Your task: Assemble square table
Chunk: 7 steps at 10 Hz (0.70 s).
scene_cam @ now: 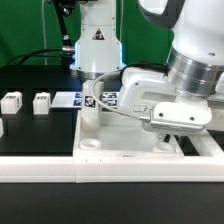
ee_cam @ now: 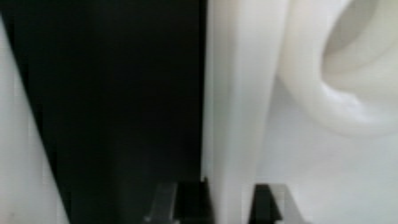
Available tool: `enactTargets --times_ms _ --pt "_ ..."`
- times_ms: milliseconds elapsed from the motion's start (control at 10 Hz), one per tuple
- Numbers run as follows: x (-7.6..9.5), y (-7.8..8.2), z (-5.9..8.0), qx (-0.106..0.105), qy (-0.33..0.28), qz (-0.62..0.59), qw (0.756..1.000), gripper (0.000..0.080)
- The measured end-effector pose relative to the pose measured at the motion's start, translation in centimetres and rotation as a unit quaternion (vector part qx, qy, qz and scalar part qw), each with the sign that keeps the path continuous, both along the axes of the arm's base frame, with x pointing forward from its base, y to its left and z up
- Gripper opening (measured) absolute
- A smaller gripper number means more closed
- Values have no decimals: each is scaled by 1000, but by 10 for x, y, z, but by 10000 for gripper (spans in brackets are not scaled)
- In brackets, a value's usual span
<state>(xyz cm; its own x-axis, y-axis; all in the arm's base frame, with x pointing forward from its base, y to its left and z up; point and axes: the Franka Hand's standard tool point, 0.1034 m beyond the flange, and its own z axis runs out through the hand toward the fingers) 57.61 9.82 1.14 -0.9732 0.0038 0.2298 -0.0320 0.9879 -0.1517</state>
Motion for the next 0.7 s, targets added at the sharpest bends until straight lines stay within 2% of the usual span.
enactTargets --times_ms 200,400,700 --pt "-1 0 -1 -2 1 -6 1000 61" --pt "-7 25 0 -13 12 -26 999 61" --pt "-7 27 3 -37 25 -38 998 61"
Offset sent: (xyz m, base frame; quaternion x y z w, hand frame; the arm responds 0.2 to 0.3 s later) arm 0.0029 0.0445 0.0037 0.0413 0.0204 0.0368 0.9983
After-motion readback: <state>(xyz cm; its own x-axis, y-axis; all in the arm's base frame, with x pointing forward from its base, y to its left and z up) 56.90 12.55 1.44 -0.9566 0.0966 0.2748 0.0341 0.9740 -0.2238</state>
